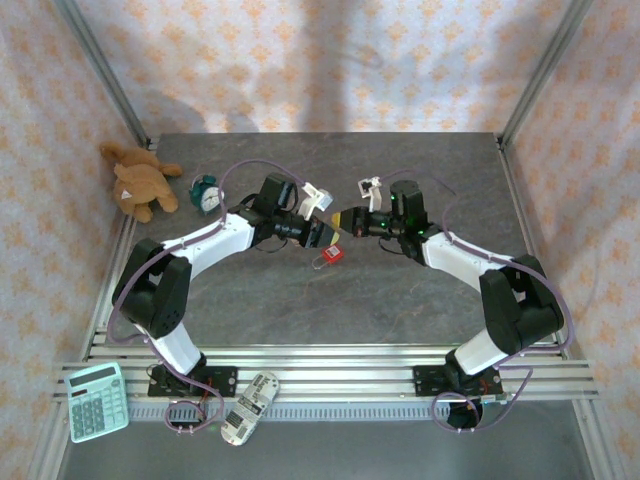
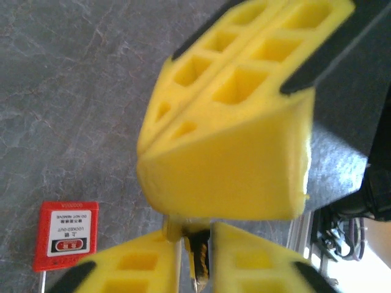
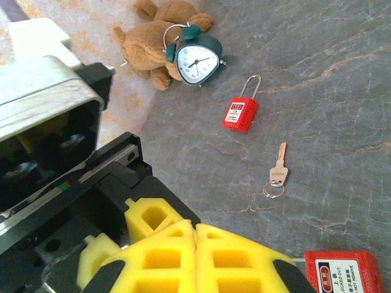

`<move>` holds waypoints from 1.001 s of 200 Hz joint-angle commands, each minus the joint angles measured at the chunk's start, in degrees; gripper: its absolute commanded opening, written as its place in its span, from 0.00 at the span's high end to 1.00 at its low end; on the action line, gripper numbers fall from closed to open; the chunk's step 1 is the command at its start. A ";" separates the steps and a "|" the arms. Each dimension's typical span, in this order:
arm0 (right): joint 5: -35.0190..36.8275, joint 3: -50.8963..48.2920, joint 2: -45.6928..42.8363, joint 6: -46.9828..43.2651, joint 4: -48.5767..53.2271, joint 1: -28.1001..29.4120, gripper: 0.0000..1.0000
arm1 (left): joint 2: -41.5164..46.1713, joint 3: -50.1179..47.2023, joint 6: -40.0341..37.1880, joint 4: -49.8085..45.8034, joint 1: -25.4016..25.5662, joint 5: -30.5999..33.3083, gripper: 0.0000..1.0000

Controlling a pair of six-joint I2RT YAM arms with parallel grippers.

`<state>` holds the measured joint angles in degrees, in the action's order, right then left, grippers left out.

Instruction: Unlock with the key

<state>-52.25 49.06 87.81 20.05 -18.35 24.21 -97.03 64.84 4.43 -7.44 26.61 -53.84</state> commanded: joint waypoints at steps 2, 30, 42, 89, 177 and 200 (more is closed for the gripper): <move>4.25 0.04 -1.86 -0.17 1.23 0.59 1.00 | -0.55 1.26 0.63 2.68 -0.54 1.76 0.62; 12.70 1.24 -3.05 -0.76 4.30 0.57 1.00 | 1.02 0.48 -0.97 2.04 -0.89 3.45 0.48; 16.37 2.44 -3.54 -1.36 6.13 0.51 1.00 | 2.05 0.38 -2.58 0.63 -1.03 4.81 0.43; 32.69 2.88 -7.53 -1.79 9.47 0.51 1.00 | 8.69 -1.79 -7.51 -1.32 -1.38 23.27 0.37; 51.99 -7.92 -19.60 2.23 10.61 0.48 1.00 | 1.89 5.61 -14.17 -12.31 11.64 63.29 0.26; 54.42 -8.97 -21.89 2.41 12.19 0.17 1.00 | -4.51 10.12 -17.30 -18.38 16.88 67.53 0.25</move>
<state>-4.67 40.95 68.60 21.21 -7.75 24.69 -95.92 70.91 -6.63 -16.12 39.22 3.14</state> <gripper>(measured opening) 0.046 0.748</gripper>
